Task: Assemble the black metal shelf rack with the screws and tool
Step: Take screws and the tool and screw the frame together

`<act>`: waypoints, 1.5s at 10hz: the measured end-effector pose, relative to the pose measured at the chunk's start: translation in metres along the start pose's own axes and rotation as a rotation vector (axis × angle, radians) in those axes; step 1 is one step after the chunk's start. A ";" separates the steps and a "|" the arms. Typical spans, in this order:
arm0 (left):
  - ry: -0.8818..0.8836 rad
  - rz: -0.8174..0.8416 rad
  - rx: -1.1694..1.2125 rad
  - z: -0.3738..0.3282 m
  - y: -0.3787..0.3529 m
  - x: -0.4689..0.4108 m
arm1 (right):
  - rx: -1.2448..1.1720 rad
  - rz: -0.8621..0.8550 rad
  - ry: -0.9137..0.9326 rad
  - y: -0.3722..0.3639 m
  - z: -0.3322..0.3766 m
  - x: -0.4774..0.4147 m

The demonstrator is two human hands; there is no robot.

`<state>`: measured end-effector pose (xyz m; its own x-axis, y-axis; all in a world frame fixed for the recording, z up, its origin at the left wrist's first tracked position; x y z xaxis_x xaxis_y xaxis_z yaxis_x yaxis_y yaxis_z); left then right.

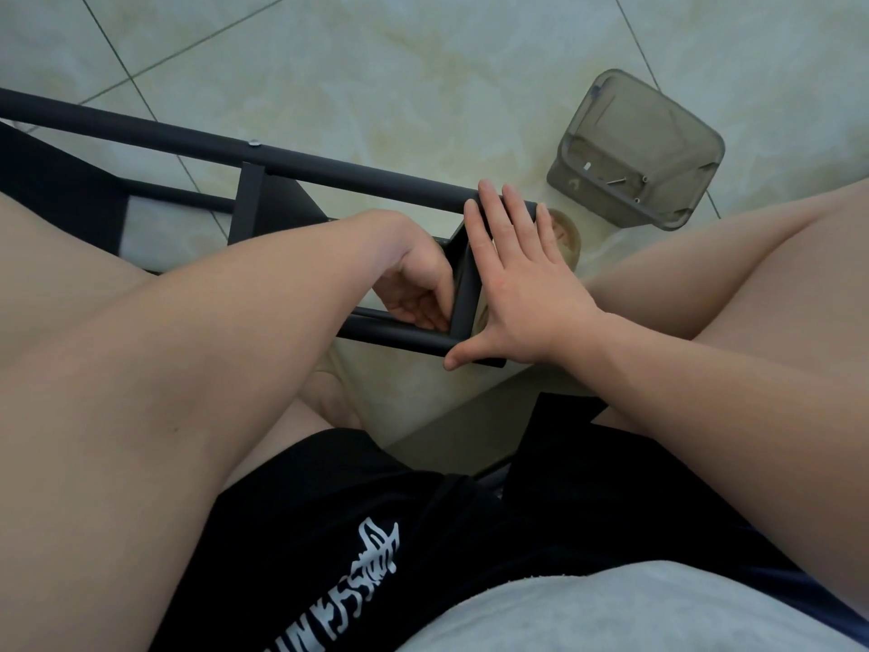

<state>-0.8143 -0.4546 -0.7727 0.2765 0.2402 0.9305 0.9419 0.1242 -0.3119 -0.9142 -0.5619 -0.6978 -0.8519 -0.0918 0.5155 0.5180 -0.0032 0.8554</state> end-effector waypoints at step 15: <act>-0.036 -0.017 -0.007 0.005 0.000 -0.003 | 0.008 -0.004 0.006 -0.001 0.000 -0.001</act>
<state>-0.8159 -0.4500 -0.7762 0.2537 0.2724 0.9282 0.9478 0.1218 -0.2948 -0.9142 -0.5615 -0.6987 -0.8535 -0.0982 0.5117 0.5138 0.0048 0.8579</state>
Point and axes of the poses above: each hand's wrist, its own x-axis away from the middle knuckle, its own y-axis out of the back of the hand, z = x × y, the point moved 2 cm from there along -x, towards the middle knuckle, and after that the axes turned 6 degrees about x, right-handed, at the moved point
